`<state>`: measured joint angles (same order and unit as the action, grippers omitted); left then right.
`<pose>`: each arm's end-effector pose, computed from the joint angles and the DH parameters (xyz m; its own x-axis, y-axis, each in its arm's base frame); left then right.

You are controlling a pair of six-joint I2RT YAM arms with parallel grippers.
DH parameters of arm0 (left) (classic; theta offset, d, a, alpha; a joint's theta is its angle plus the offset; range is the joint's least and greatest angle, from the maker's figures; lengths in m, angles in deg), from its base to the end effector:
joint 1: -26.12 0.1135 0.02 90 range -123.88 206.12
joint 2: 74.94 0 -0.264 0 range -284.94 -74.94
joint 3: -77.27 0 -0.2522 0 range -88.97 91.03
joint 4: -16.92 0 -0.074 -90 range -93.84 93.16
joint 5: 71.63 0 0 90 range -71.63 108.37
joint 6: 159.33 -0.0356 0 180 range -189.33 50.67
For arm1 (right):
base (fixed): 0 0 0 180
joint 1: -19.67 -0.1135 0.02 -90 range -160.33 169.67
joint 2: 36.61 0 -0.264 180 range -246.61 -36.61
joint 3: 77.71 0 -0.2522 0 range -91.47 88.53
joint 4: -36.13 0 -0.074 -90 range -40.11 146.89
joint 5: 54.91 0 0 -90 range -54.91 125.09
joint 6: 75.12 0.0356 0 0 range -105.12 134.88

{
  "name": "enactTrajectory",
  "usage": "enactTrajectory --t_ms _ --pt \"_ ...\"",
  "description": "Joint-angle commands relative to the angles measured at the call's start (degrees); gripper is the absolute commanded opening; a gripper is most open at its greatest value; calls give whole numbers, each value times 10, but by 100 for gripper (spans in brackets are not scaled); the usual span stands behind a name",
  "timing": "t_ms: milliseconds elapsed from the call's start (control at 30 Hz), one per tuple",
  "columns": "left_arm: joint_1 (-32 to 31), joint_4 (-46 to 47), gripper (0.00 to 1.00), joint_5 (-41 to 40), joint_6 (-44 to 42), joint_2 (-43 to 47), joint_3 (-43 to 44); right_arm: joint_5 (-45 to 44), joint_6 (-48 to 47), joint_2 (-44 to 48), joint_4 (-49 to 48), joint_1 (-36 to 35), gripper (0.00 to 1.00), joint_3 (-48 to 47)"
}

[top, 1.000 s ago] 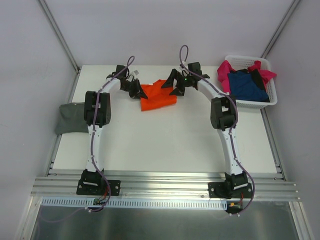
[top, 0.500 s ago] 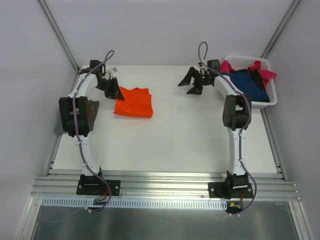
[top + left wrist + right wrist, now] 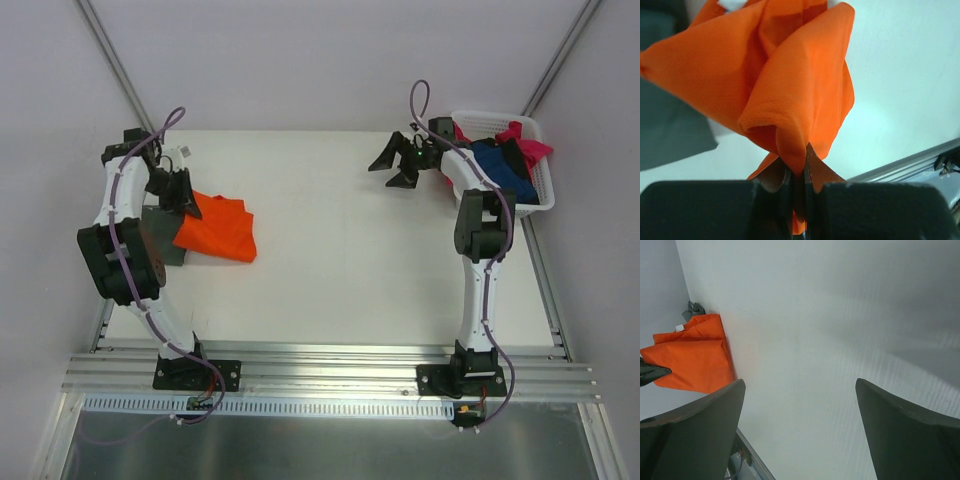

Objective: Fold and stack the t-shirts
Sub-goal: Put the neatly folded tshirt into the corner of the board with the left arm

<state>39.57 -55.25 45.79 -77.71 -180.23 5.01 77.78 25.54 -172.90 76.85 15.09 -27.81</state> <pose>0.3716 0.0720 0.2799 -0.9100 -0.0846 -0.4059 0.0823 0.9226 -0.3768 0.5264 0.0664 0.1956 -0.8117 0.0714 -0.5798 -0.3768 0.6945 0.6130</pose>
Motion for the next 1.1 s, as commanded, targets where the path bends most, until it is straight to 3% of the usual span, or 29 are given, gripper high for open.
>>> enactTrajectory --t_ms 0,500,1067 --pt "45 -49 0 -25 -37 40 4 16 -3 36 0 -3 97 5" --pt "139 -62 0 -51 -51 7 89 22 13 34 -17 -2 97 12" --pt "160 -119 0 -83 -77 -58 197 27 17 36 -27 -2 97 22"
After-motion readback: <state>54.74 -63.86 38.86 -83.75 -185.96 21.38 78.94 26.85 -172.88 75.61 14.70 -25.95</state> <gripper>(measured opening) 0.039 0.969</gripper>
